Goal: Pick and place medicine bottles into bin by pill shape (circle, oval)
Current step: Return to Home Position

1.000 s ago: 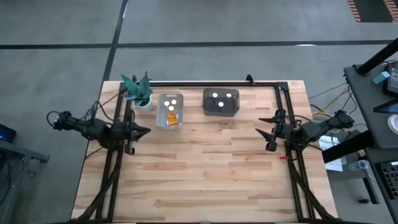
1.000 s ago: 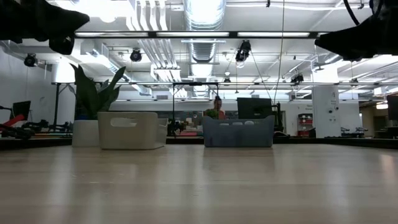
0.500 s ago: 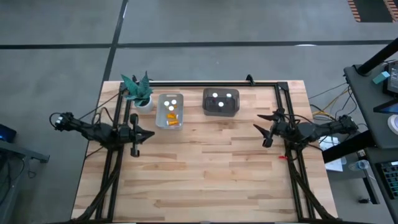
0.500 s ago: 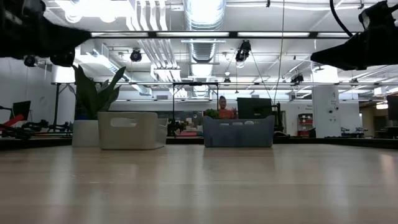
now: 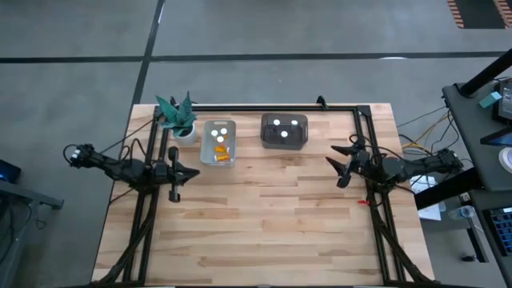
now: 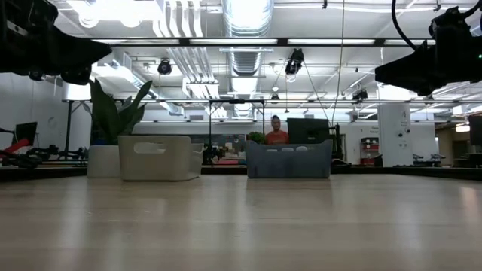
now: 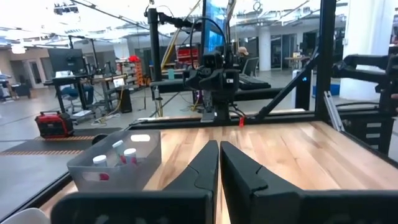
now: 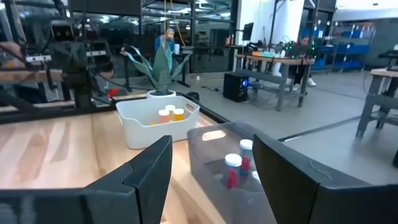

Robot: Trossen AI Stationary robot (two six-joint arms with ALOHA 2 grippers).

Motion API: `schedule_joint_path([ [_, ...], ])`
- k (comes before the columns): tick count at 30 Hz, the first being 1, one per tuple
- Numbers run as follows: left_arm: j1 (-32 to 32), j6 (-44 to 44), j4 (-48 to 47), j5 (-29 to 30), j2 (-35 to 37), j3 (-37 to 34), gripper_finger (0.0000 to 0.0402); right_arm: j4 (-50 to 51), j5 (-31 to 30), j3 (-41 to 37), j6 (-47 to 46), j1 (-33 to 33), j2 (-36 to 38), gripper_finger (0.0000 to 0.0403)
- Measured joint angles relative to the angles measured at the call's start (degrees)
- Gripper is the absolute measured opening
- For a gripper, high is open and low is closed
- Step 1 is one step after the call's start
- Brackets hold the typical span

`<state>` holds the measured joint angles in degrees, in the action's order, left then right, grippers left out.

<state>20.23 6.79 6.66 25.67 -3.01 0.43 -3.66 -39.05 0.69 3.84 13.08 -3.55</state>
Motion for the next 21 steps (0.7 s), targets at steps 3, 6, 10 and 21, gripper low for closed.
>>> schedule_joint_path([
  [3,0.0,-0.1,0.0,0.0,-1.0,0.0,0.0000,0.0,0.0,0.0,-0.9,0.0,0.0,0.0215],
  [6,0.0,-0.1,0.1,0.1,-1.9,0.0,0.0000,0.0,0.0,0.0,-0.9,0.0,0.0,0.0215],
  [10,0.0,-0.1,0.1,0.1,-3.1,-0.1,0.0000,0.0,0.0,0.0,-0.8,0.0,0.0,0.0215],
  [21,0.0,-0.2,0.2,0.1,-6.3,-0.1,0.0000,0.0,0.0,0.0,-0.8,0.0,0.0,0.0215],
])
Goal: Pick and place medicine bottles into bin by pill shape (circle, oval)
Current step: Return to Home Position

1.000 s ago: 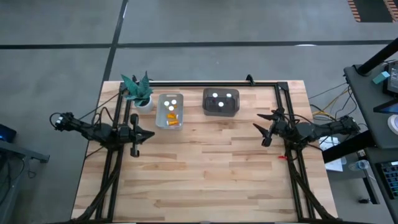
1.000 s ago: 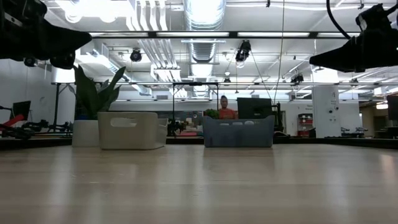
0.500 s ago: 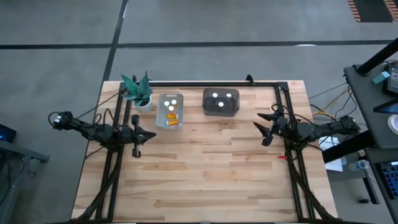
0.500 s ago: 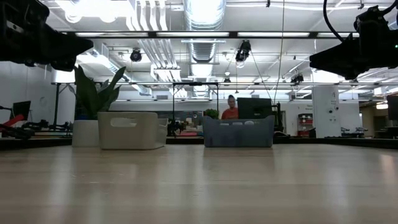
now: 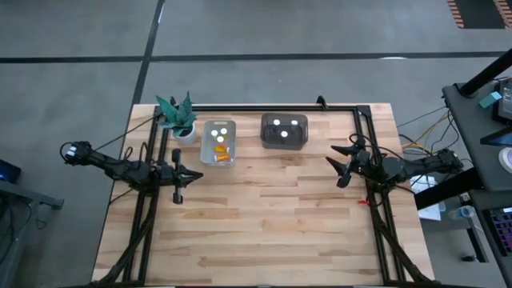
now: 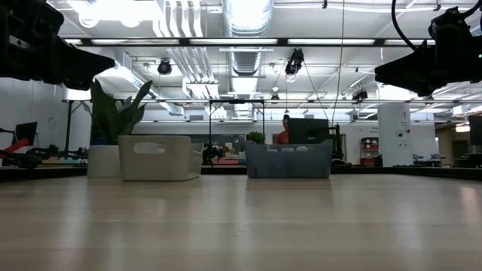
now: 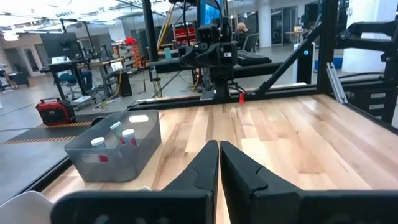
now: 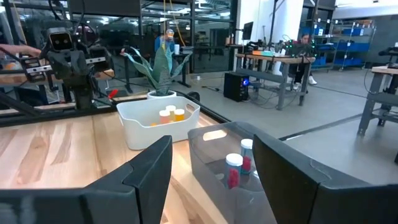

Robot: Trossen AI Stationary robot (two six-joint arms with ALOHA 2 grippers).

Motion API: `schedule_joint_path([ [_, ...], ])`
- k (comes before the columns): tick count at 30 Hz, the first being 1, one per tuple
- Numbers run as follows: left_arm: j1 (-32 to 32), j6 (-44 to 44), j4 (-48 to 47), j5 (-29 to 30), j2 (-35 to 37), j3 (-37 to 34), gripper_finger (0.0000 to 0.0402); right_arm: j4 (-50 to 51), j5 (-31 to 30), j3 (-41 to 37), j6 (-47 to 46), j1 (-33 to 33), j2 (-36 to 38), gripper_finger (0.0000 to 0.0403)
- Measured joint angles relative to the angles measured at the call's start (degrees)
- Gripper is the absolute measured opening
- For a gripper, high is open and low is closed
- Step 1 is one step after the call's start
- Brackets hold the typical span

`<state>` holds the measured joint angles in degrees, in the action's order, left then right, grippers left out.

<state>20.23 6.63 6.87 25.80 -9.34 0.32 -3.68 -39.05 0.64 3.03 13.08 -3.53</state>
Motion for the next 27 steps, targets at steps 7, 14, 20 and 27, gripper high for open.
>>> schedule_joint_path([
  [7,0.0,0.0,0.0,0.0,-1.8,0.0,0.0000,0.0,0.0,0.0,0.1,0.0,0.0,0.0215],
  [14,0.0,0.0,-0.1,0.0,-3.4,0.0,0.0000,0.0,0.0,0.0,0.0,0.0,0.0,0.0215],
  [20,0.0,0.0,-0.1,0.0,-4.4,-0.1,0.0000,0.0,0.0,0.0,0.0,0.0,0.0,0.0215],
  [27,0.0,0.0,-0.1,0.0,-5.4,-0.1,0.0000,0.0,0.0,0.0,0.1,0.0,0.0,0.0215],
])
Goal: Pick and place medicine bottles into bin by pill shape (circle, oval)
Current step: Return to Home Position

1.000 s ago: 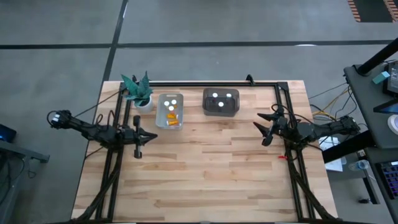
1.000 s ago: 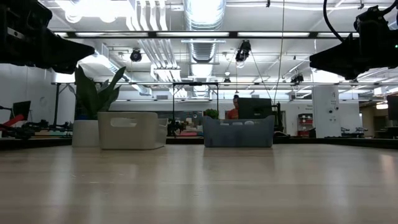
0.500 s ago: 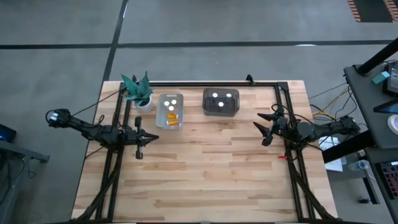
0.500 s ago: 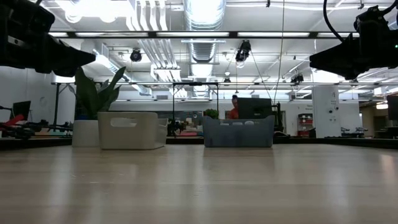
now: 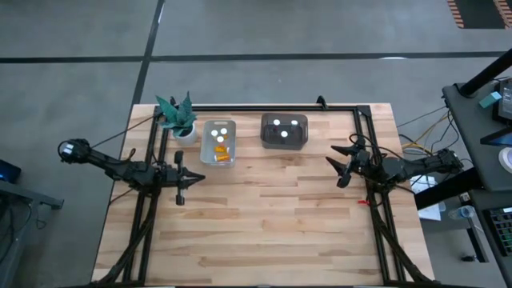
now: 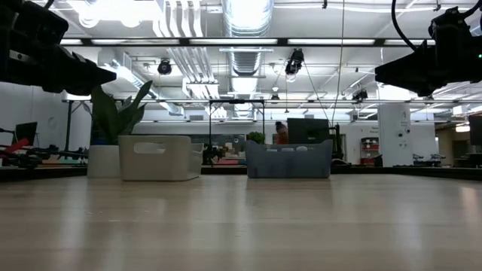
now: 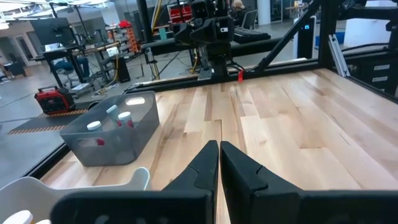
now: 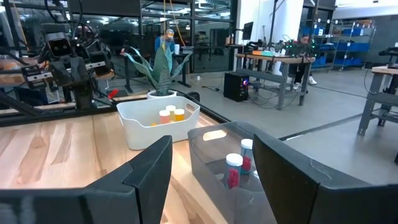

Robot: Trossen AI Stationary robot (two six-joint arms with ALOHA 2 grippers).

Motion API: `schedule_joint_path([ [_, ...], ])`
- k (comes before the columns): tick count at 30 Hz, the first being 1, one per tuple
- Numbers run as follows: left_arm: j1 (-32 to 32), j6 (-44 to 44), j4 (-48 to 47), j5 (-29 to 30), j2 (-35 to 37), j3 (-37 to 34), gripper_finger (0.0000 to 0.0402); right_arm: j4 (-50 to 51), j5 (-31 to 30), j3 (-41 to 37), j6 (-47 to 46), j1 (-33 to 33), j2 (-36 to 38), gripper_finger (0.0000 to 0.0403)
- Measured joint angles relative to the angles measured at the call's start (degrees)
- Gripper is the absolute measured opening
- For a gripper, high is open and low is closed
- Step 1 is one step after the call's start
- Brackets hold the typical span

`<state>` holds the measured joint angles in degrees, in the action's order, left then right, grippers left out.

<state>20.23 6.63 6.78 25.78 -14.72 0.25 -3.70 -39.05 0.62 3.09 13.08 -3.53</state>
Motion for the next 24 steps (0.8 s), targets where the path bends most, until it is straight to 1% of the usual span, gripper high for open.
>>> schedule_joint_path([
  [24,0.0,0.0,0.0,0.0,-2.8,0.0,0.0000,0.0,0.0,0.0,0.0,0.0,0.0,0.0215],
])
